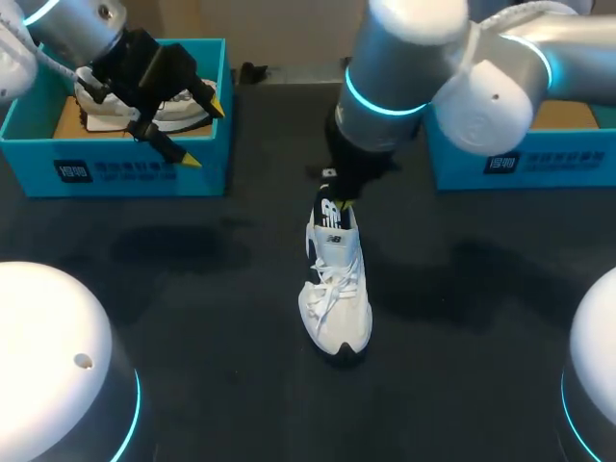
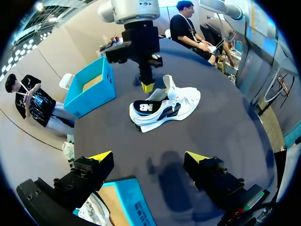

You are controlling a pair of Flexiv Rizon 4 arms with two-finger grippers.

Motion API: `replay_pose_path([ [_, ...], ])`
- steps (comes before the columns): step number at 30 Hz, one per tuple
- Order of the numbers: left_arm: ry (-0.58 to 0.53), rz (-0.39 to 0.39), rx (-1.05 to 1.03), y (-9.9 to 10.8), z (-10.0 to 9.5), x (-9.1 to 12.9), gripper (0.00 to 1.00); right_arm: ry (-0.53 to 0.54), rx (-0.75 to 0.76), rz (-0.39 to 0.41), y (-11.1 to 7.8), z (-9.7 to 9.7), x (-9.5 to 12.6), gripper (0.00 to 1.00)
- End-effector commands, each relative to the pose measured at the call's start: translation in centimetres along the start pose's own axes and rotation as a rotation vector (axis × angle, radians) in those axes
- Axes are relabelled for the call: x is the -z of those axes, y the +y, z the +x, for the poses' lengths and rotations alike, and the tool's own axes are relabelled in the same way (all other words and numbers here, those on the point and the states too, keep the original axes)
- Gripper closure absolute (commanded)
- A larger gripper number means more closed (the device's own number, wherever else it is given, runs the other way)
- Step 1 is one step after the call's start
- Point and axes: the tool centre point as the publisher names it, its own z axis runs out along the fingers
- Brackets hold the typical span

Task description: Take the shoe out of the shoebox, open the shoe tongue, remove and reinsert the insole, then place the shoe into the shoebox

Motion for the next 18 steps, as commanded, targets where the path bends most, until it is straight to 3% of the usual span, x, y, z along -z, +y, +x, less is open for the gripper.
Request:
replay_pose_path([
  [1,0.0,-0.003,0.0,0.0,0.1,0.1,0.0,-0.064,-0.023,-0.017,-0.6,0.2,-0.8,1.0],
  [16,0.0,-0.003,0.0,0.0,0.1,0.1,0.0,-0.064,-0.023,-0.017,-0.6,0.2,-0.8,1.0],
  [18,0.0,-0.003,0.0,0.0,0.1,0.1,0.0,-0.054,-0.021,-0.02,-0.1,0.4,-1.9,1.0],
])
